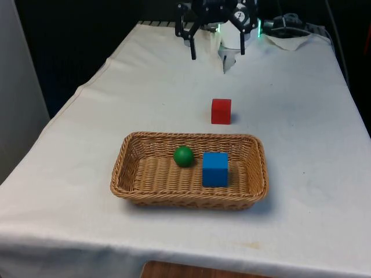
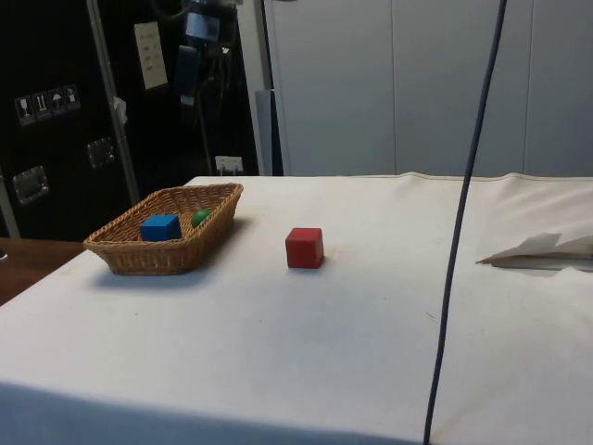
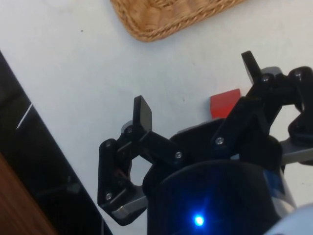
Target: Place all non-red objects into the basket.
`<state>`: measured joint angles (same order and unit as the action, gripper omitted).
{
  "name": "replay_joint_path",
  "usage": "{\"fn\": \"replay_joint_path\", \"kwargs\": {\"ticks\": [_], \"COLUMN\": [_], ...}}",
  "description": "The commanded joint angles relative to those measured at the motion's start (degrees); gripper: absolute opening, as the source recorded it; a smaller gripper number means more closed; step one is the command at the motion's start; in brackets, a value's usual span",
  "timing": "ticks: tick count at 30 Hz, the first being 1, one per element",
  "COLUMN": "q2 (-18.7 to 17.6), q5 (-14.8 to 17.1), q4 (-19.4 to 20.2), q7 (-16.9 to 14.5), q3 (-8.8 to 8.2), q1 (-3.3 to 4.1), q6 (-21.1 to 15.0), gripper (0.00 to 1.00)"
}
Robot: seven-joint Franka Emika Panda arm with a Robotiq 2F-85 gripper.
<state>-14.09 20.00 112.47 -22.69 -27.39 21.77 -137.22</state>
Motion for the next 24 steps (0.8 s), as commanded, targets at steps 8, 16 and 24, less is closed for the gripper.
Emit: {"fn": "replay_joint_path", "kwargs": {"ticks": [8, 16, 24], "q2": [3.2, 5.8, 8.0], "q5": [-1.2, -2.5, -6.5], "q4": [2.5, 4.3, 6.4], "q7": [0.2, 0.1, 1.0], "q3": [0.86, 1.83, 2.58], "q1": [0.34, 0.34, 0.17], "q6": [-0.5, -0.4, -0.4], "gripper": [1.00, 1.00, 1.00]}}
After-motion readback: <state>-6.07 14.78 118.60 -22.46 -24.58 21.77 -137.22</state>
